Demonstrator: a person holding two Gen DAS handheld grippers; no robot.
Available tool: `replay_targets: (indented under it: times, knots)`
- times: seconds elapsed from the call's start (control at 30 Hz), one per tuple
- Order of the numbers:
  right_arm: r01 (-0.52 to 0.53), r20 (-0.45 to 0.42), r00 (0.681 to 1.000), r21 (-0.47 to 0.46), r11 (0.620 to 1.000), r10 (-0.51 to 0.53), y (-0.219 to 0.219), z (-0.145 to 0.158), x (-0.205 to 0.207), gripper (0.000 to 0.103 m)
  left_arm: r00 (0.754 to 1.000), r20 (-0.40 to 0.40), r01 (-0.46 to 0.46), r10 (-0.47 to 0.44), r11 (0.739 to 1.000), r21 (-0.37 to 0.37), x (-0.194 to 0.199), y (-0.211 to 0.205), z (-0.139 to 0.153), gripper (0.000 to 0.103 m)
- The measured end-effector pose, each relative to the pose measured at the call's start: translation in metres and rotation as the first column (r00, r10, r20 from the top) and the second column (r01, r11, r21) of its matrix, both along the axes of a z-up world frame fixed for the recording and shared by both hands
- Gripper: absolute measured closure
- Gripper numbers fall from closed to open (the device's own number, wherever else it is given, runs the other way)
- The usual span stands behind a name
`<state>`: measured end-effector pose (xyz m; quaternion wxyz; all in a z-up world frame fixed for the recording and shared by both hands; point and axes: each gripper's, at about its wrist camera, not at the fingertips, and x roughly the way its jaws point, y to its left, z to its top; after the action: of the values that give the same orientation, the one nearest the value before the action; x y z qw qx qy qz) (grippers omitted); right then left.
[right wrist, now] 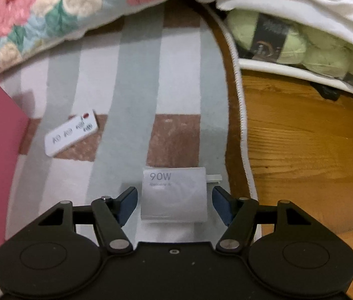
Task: Organize rigid objects
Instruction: 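Carry the large white charger into the box and release it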
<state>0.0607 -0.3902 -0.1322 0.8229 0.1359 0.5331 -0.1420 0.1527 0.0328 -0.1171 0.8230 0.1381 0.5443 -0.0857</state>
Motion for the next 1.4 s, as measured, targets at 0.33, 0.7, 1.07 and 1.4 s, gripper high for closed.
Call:
replay_targets:
  times: [0.33,0.7,1.07,1.4]
  knots:
    - [-0.018,-0.027,0.999,-0.069,0.997,0.017,0.008,-0.013,0.006,0.041,1.000,-0.004,0.001,-0.001,1.000,-0.005,0.000,0.001,0.001,0.091]
    - [-0.038,-0.036,0.999,-0.092,0.995,0.035,0.035,0.003,-0.004,0.041,1.000,-0.004,0.000,0.000,1.000,-0.008,0.000,0.002,0.000,0.091]
    - [-0.044,-0.024,0.999,0.033,0.999,0.044,0.076,0.041,-0.014,0.041,1.000,-0.005,0.002,-0.002,1.000,-0.011,0.000,0.003,0.000,0.091]
    - [-0.151,0.033,0.988,0.075,0.986,0.149,0.125,0.084,-0.023,0.041,1.000,-0.004,-0.002,0.002,1.000,-0.020,0.001,0.004,0.001,0.091]
